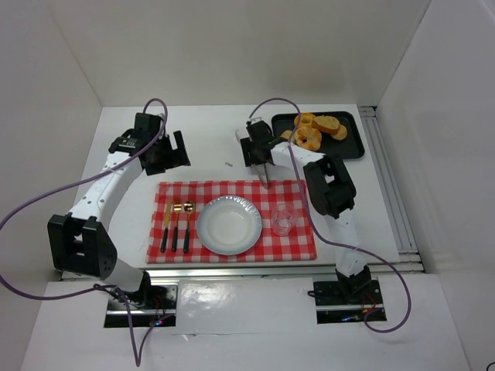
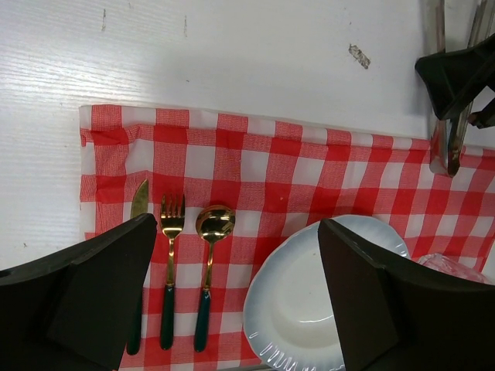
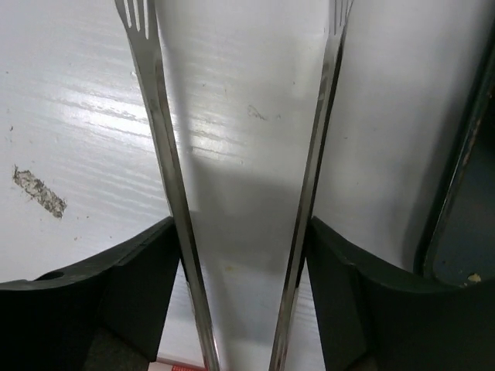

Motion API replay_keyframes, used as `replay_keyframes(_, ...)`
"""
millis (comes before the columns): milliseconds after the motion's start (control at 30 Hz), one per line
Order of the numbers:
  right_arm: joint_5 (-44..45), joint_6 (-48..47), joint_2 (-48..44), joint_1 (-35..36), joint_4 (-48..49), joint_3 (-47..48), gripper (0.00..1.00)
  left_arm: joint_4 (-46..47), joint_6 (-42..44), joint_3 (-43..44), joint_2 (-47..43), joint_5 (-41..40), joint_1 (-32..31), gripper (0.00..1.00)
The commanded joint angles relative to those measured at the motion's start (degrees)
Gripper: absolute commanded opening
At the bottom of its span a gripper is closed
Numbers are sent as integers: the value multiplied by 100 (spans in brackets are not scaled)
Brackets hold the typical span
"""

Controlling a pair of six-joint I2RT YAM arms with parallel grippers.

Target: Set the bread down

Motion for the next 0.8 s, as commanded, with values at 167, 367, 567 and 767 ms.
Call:
replay_keyframes(167, 564, 41, -40, 267, 193, -13, 96, -26, 32, 191, -141, 8, 8, 99)
replay_keyframes(367, 758, 155, -366, 320, 333, -664, 95, -26, 85, 191, -193, 61, 8, 99)
replay_keyframes(567, 960, 585, -427, 487, 334, -963, 91, -26, 85, 243, -193, 122, 8, 99)
replay_keyframes(767, 1249, 850, -497, 487, 421, -1269, 98, -26, 85, 243, -246, 122, 8, 99)
